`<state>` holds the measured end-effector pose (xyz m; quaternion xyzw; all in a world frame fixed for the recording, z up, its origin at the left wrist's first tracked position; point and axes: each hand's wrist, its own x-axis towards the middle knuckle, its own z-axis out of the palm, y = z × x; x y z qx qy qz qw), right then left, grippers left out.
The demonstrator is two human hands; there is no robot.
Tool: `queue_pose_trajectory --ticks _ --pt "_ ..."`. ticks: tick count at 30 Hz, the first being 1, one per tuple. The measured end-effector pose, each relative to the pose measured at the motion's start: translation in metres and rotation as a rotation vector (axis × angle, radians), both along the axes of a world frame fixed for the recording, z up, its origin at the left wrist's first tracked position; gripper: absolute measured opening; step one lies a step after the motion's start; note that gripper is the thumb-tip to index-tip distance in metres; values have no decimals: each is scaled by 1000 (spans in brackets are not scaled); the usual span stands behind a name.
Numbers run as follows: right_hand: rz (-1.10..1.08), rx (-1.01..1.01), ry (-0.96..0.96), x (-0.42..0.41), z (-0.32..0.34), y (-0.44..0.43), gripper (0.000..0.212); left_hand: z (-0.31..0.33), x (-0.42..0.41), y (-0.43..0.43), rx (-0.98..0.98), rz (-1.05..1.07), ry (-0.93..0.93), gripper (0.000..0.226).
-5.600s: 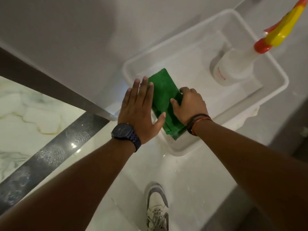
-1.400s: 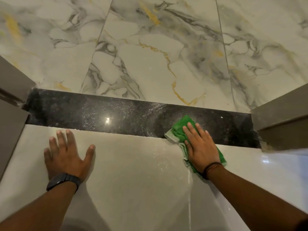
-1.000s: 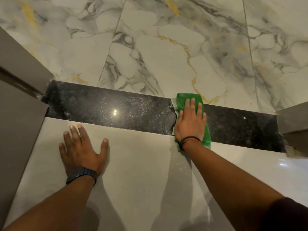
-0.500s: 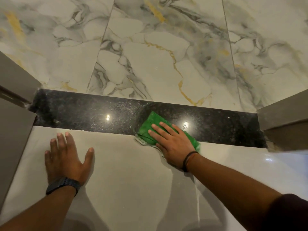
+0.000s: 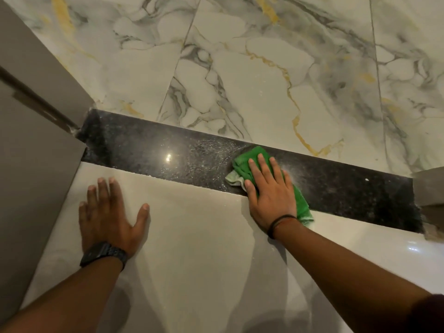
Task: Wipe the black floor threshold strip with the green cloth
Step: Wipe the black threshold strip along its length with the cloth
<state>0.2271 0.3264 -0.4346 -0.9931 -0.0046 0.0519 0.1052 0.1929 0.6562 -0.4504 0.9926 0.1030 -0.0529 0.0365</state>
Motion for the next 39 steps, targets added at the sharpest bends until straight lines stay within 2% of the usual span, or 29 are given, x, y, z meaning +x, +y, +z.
queue_pose_trajectory --ticks 4,8,12,18,22,26,29,35,39 --pt "-57 7 1 39 1 55 54 0 -1 -1 -10 15 1 90" --pt "188 -43 24 48 0 92 53 -1 -1 0 -20 20 21 90" --pt "423 -54 24 34 4 88 51 0 0 0 -16 3 28 90" --pt "576 -14 34 -6 5 42 48 5 -1 1 -18 3 38 91" --pt "471 -5 -1 7 7 21 47 7 0 2 -20 8 47 91" --pt "231 -9 -6 25 5 39 50 8 1 1 -33 31 42 92" --pt "130 -11 -8 44 1 64 52 5 1 1 -37 46 29 91" --pt "145 18 -13 83 1 129 52 -2 1 4 -36 46 16 92" --pt "360 -15 0 86 1 180 51 -2 1 5 -33 42 21 93"
